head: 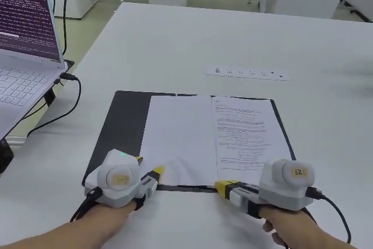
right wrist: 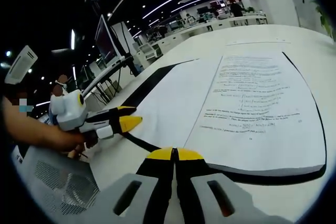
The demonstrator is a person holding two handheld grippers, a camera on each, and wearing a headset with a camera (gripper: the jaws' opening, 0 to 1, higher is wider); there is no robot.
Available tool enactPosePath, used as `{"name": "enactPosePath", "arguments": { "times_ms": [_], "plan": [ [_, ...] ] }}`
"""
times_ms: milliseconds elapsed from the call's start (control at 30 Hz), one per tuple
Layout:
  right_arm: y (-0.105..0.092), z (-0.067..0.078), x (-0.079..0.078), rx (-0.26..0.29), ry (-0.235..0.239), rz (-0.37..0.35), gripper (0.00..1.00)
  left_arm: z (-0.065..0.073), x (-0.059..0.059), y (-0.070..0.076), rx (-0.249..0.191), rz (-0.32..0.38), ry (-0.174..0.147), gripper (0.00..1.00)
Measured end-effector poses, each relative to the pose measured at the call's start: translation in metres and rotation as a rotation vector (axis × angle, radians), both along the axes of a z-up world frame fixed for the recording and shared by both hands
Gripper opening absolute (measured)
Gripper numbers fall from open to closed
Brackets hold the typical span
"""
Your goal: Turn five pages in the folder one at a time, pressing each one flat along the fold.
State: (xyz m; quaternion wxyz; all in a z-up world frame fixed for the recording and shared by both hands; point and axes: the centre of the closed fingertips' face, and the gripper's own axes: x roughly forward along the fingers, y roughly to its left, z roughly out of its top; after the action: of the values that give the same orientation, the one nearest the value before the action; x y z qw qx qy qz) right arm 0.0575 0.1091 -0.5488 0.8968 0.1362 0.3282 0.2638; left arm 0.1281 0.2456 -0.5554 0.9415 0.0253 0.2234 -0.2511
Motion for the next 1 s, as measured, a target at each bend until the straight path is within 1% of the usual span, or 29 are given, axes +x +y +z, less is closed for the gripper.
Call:
{"name": "enactPosePath", "arguments": {
  "times_ms": [233,300,433,567,633,733,800,933,967,1000],
  "plan": [
    [0.0,0.002,-0.005,0.015,0.011,-0.006,0.0,0.0,0.0,0.0,0.002,0.001,0.001,0.32],
    [0.0,0.003,-0.007,0.008,0.012,0.0,0.0,0.0,0.0,0.0,0.004,0.001,0.002,0.32],
    [0.0,0.005,-0.011,0.016,0.015,0.0,0.0,0.0,0.0,0.0,0.005,0.003,0.003,0.32],
    [-0.002,0.012,-0.013,0.025,-0.001,-0.01,0.0,-0.001,0.0,0.0,0.008,0.001,0.004,0.32],
    [-0.003,0.016,-0.014,0.041,-0.004,-0.022,0.0,-0.001,0.0,0.0,0.01,0.001,0.006,0.32],
    [-0.003,0.02,-0.018,0.033,-0.014,-0.02,0.0,0.0,0.0,-0.001,0.012,0.001,0.008,0.32],
    [-0.003,0.025,-0.021,0.036,-0.028,-0.023,0.0,0.0,0.0,-0.001,0.016,0.0,0.011,0.32],
    [-0.008,0.036,-0.02,0.036,-0.05,-0.053,0.0,0.001,0.0,-0.001,0.03,0.003,0.025,0.32],
    [-0.011,0.039,-0.019,0.024,-0.058,-0.064,0.0,0.001,0.001,-0.001,0.028,0.01,0.034,0.32],
    [-0.013,0.041,-0.018,0.026,-0.067,-0.075,0.0,0.001,0.001,-0.001,0.018,0.019,0.045,0.32]
  ]
}}
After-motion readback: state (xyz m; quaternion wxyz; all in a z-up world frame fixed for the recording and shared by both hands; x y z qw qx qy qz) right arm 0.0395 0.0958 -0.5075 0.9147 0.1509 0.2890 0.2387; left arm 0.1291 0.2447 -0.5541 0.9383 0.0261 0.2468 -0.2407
